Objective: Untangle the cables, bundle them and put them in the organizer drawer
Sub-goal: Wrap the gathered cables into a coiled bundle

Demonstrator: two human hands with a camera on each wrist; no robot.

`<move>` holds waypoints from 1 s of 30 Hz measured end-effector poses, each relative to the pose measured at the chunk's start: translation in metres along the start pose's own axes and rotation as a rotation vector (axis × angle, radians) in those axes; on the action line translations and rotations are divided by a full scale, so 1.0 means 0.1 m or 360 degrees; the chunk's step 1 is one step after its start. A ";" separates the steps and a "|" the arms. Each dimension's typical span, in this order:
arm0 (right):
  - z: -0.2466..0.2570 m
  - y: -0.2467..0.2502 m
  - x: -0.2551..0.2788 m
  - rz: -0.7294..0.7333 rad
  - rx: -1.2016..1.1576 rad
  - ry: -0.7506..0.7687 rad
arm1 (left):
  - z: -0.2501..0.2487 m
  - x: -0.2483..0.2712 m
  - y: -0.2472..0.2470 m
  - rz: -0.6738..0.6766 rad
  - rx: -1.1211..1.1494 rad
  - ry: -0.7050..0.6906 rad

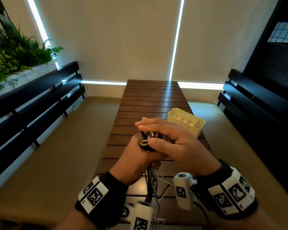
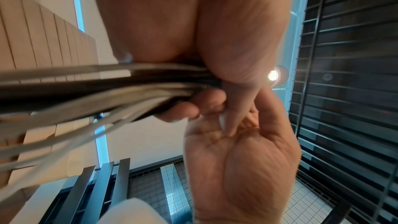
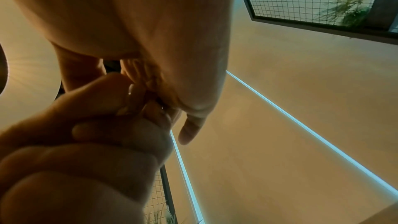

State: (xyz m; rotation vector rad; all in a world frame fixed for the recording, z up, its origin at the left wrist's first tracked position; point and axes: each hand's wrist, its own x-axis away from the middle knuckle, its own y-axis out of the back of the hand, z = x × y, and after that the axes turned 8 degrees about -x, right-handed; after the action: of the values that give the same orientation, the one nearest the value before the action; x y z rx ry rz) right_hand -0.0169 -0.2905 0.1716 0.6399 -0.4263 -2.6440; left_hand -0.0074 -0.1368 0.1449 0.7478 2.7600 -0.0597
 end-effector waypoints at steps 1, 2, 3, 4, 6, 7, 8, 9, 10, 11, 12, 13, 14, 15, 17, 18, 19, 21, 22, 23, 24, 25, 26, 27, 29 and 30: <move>0.01 0.00 0.00 -0.0001 0.0033 -0.0009 | -0.01 0.01 0.00 0.0024 0.0004 0.0002; 0.01 -0.01 0.00 -0.0003 0.0067 -0.0014 | 0.00 0.01 0.01 0.0039 -0.0003 0.0002; 0.01 -0.01 0.00 -0.0004 0.0103 -0.0015 | 0.00 0.02 0.02 0.0052 -0.0011 0.0001; 0.01 -0.01 0.00 0.0002 0.0145 -0.0011 | 0.01 0.02 0.03 0.0068 -0.0021 -0.0001; 0.00 -0.01 0.02 0.0023 0.0205 -0.0001 | -0.01 0.03 0.04 0.0096 -0.0071 -0.0021; -0.01 -0.01 0.04 0.0024 0.0192 0.0009 | -0.03 0.05 0.05 0.0106 -0.0122 -0.0047; -0.01 -0.01 0.06 -0.0001 0.0135 0.0030 | -0.05 0.06 0.05 0.0115 -0.0180 -0.0087; -0.01 0.00 0.08 -0.0060 0.0040 0.0061 | -0.08 0.07 0.05 0.0124 -0.0226 -0.0122; -0.01 0.00 0.11 -0.0131 -0.0067 0.0089 | -0.10 0.07 0.05 0.0126 -0.0240 -0.0139; -0.01 0.00 0.13 -0.0186 -0.0141 0.0106 | -0.11 0.07 0.05 0.0116 -0.0226 -0.0136; -0.03 0.00 0.13 -0.0208 -0.0161 0.0110 | -0.10 0.06 0.06 0.0103 -0.0213 -0.0129; -0.05 -0.02 0.14 -0.0194 -0.0162 0.0096 | -0.10 0.06 0.07 0.0100 -0.0204 -0.0122; -0.06 -0.04 0.15 -0.0169 -0.0181 0.0060 | -0.10 0.06 0.07 0.0102 -0.0202 -0.0114; -0.07 -0.05 0.15 -0.0146 -0.0225 0.0018 | -0.10 0.06 0.07 0.0109 -0.0189 -0.0105; -0.09 -0.06 0.15 -0.0151 -0.0233 -0.0011 | -0.08 0.06 0.07 0.0124 -0.0146 -0.0087; -0.10 -0.06 0.15 -0.0169 -0.0184 -0.0009 | -0.06 0.06 0.07 0.0127 -0.0127 -0.0074; -0.11 -0.05 0.14 -0.0178 -0.0146 -0.0014 | -0.03 0.06 0.07 0.0126 -0.0113 -0.0056; -0.10 -0.05 0.12 -0.0183 -0.0180 -0.0071 | 0.02 0.05 0.07 0.0095 -0.0086 -0.0007; -0.10 -0.06 0.11 -0.0190 -0.0243 -0.0106 | 0.04 0.04 0.07 0.0071 -0.0070 0.0021; -0.09 -0.07 0.10 -0.0214 -0.0275 -0.0131 | 0.06 0.03 0.07 0.0048 -0.0069 0.0045; -0.09 -0.09 0.08 -0.0265 -0.0265 -0.0140 | 0.08 0.03 0.07 0.0035 -0.0083 0.0062; -0.09 -0.10 0.06 -0.0315 -0.0243 -0.0136 | 0.09 0.02 0.08 0.0034 -0.0099 0.0068; -0.09 -0.12 0.05 -0.0351 -0.0236 -0.0128 | 0.09 0.02 0.08 0.0038 -0.0109 0.0064; -0.09 -0.13 0.05 -0.0373 -0.0244 -0.0125 | 0.08 0.01 0.08 0.0046 -0.0108 0.0056; -0.11 -0.13 0.04 -0.0374 -0.0291 -0.0123 | 0.09 0.00 0.09 0.0048 -0.0069 0.0053; -0.12 -0.13 0.04 -0.0372 -0.0326 -0.0132 | 0.09 -0.01 0.08 0.0042 -0.0046 0.0052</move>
State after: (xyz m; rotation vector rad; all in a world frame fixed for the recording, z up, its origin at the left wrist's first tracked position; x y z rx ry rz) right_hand -0.0178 -0.2829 0.1551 0.5449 -0.1045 -2.8931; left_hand -0.0002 -0.1310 0.1370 0.7839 2.7752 -0.0023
